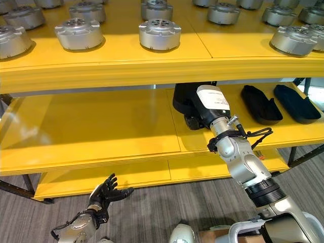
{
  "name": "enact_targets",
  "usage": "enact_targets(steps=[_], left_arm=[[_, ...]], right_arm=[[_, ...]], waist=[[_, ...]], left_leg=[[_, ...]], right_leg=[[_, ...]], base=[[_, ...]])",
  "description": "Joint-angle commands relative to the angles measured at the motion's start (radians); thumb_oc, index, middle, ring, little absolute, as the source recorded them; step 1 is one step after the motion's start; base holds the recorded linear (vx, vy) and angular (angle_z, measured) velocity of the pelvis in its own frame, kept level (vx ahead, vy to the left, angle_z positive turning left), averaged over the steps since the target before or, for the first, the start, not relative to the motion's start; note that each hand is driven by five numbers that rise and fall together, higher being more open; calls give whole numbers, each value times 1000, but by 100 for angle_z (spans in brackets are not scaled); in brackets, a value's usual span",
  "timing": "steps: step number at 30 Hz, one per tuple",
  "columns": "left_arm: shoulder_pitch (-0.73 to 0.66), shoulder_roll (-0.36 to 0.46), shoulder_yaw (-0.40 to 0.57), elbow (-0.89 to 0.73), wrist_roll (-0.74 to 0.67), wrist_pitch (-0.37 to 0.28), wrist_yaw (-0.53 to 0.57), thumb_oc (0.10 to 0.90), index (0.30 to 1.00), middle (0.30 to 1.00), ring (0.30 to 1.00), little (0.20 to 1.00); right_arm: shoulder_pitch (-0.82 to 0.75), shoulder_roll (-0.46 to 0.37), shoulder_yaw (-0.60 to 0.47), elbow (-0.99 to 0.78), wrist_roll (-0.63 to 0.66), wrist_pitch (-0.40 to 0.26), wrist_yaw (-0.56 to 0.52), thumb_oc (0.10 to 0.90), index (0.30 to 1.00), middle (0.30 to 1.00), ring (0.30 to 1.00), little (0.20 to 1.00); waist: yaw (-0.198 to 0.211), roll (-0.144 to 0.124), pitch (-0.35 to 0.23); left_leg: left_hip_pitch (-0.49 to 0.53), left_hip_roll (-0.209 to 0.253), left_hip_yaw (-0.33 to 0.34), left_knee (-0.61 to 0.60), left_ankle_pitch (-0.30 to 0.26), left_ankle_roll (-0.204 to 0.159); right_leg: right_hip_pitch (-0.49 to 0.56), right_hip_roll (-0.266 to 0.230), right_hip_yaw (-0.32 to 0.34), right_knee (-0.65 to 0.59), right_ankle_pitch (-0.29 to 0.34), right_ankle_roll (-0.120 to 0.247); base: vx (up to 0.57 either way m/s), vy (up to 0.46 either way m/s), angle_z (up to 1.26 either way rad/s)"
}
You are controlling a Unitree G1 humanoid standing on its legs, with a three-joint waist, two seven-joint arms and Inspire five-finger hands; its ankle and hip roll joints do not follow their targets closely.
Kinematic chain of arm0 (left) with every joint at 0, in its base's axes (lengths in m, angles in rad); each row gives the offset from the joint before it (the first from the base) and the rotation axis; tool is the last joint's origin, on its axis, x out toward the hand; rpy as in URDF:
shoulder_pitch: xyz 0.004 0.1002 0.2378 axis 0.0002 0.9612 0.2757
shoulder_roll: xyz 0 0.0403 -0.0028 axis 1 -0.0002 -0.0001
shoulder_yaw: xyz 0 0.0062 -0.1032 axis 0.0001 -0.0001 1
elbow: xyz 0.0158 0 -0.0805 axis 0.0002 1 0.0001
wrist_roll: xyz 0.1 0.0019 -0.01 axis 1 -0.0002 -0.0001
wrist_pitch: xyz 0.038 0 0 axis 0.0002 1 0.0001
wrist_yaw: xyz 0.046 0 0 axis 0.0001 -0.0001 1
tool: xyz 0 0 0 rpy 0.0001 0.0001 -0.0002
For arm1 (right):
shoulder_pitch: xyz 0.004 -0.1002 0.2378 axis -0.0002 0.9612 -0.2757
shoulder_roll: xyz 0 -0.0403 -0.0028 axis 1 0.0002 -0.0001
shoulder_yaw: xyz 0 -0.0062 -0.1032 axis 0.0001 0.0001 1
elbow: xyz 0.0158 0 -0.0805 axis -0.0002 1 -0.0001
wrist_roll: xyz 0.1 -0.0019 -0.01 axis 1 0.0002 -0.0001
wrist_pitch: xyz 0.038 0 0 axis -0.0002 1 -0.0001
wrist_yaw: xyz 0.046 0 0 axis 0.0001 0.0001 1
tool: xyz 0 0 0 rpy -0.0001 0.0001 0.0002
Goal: Move parts from the plastic box to the shelf.
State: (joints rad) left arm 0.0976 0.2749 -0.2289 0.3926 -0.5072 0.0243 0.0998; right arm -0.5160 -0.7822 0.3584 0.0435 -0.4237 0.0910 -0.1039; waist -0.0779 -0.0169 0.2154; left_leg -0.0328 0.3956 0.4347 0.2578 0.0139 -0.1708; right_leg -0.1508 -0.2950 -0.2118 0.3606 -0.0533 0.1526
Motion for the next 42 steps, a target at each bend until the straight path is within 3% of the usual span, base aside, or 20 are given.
enact_targets(steps=[1,11,22,42], left_arm=[[-32,57,-5,-77,-22,-65,-12,900,1000,1000,1000,1000],[-28,48,-8,-79,-21,-66,-14,900,1000,1000,1000,1000],[-47,64,-16,-83,-35,-85,-7,900,1000,1000,1000,1000],[-69,117,-16,-107,-79,-116,-2,900,1000,1000,1000,1000]], right_arm=[[-102,32,-127,-111,-9,-55,-86,400,300,300,300,300],[-119,44,-115,-113,-16,-53,-88,400,300,300,300,300],[-265,-5,-23,-10,-60,-42,-90,400,300,300,300,300],[-466,-74,104,104,-125,-29,-87,400,300,300,300,300]], waist=[[24,-31,-74],[26,-28,-70],[49,-29,-37],[102,-19,48]], left_leg=[[12,71,-11,71,19,-5],[19,71,-2,61,22,-10],[-14,75,-17,68,19,-12],[-133,70,-67,77,32,-12]], right_leg=[[55,-54,7,-43,17,20],[49,-55,11,-39,17,22],[29,-57,4,-27,17,21],[-50,-64,-19,-2,23,19]], base=[[0,0,0],[0,0,0],[0,0,0],[-14,-3,6]])
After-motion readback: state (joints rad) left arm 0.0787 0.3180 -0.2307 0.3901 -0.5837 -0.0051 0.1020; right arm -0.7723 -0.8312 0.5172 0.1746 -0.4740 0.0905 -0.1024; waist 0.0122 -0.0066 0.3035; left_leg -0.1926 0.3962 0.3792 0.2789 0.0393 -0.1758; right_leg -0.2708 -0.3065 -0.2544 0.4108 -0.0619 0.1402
